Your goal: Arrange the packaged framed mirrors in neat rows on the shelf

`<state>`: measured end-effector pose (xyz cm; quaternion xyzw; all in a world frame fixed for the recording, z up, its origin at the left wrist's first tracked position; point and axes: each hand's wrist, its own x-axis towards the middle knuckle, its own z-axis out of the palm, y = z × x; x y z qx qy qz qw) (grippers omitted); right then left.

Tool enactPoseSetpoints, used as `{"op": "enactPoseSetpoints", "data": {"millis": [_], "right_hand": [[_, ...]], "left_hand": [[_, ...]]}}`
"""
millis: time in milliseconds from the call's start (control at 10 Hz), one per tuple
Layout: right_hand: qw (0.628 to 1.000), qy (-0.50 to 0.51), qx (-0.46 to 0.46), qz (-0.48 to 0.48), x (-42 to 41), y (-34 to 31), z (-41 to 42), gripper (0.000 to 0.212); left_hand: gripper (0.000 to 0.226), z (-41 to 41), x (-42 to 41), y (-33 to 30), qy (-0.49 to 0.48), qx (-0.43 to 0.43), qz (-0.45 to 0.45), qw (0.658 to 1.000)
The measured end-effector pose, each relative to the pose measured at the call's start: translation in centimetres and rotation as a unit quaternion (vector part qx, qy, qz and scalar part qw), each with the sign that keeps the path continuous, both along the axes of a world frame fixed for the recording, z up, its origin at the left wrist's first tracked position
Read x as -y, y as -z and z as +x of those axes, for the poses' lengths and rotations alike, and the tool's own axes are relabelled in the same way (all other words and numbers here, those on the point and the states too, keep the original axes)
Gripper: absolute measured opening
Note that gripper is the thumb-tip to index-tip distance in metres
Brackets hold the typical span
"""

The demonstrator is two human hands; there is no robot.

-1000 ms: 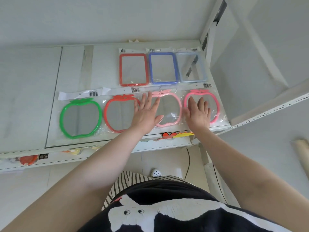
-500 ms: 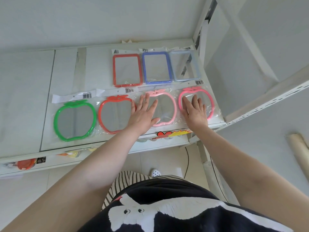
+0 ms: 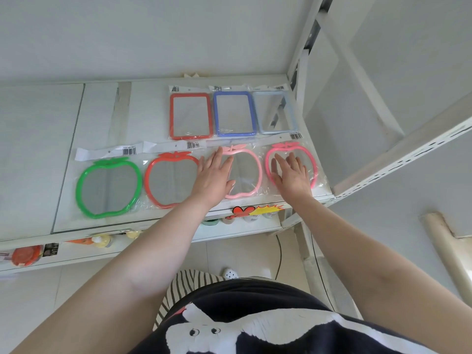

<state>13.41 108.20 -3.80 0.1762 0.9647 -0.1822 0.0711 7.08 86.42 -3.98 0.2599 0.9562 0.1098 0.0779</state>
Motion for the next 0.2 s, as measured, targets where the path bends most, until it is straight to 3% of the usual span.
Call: {"op": "enactPoseSetpoints", "data": {"millis": [200], "right_hand": [[0.996, 0.039, -0.076, -0.026, 0.19, -1.03, -0.63, 0.033]], "left_hand": [[0.054, 0.85, -0.37, -0.72, -0.03, -0.026, 0.104, 0.994]]}}
